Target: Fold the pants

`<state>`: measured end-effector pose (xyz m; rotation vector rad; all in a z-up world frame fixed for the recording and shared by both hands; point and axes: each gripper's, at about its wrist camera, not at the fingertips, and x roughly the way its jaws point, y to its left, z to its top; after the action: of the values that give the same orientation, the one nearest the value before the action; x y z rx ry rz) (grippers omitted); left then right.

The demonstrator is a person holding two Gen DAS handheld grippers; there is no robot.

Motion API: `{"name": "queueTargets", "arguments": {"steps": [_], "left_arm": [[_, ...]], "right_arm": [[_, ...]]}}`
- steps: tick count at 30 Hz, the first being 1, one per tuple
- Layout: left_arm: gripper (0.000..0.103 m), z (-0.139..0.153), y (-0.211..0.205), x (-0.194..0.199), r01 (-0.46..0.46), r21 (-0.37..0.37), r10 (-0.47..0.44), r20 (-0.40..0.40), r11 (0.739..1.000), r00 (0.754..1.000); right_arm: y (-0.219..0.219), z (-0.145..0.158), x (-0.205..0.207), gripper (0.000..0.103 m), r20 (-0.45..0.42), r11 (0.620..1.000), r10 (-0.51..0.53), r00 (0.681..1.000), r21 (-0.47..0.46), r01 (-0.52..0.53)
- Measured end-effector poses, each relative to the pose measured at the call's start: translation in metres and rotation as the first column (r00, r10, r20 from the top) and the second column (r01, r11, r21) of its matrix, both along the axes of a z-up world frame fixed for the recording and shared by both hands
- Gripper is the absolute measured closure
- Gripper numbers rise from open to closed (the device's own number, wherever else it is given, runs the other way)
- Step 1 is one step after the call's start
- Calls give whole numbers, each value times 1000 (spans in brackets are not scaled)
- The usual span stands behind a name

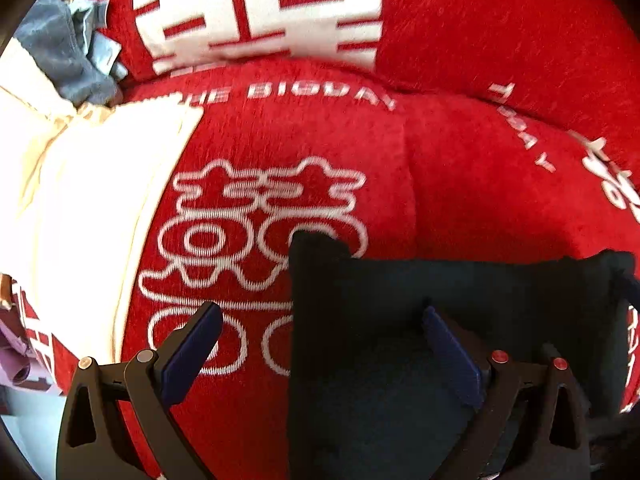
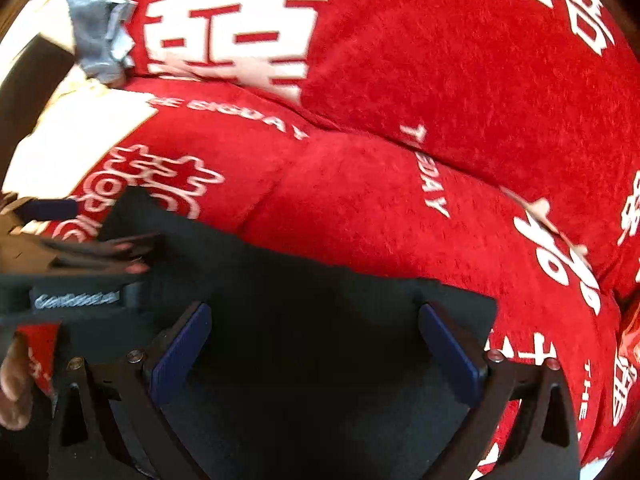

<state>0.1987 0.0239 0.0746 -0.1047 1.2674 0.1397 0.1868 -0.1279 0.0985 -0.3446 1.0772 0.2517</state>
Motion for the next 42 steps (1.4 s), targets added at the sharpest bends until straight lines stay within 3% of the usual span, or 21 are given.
{"name": "queueTargets", "arguments": {"steps": [2,8,11,16,30,35,39,42], "left_arm": [[2,-7,5,1,-15,-36,14,-28,999,1000],[2,11,10,-21,-10,-60,11,24,998,1000],[2,13,12,-36,-12,-94,15,33,996,999],[2,1,7,-57,11,-85,-10,15,996,1000],[2,3,-1,-103,35,-105,-32,26,994,999],[2,8,-4,-121,56,-108,-52,33,993,998],[2,14,-3,-129,55,-104,-49,57,993,997],[2,1,-1,-126,43,-110,-40,25,993,999]], "right_arm": [[-2,-12,5,0,-60,1000,0,998,4,0],[1,-2,-22,0,-46,999,19,999,-30,-20],[-7,3,-42,0,-35,1000,0,999,12,1],[-15,0,-69,0,-14,1000,-17,1000,-6,17],[-34,4,-122,0,15,999,-15,1000,-48,16],[-36,2,-137,0,13,994,5,1000,-105,-3],[-42,21,-147,0,68,1000,-6,998,-29,8],[-43,22,-146,0,83,1000,-1,997,-11,2]]}}
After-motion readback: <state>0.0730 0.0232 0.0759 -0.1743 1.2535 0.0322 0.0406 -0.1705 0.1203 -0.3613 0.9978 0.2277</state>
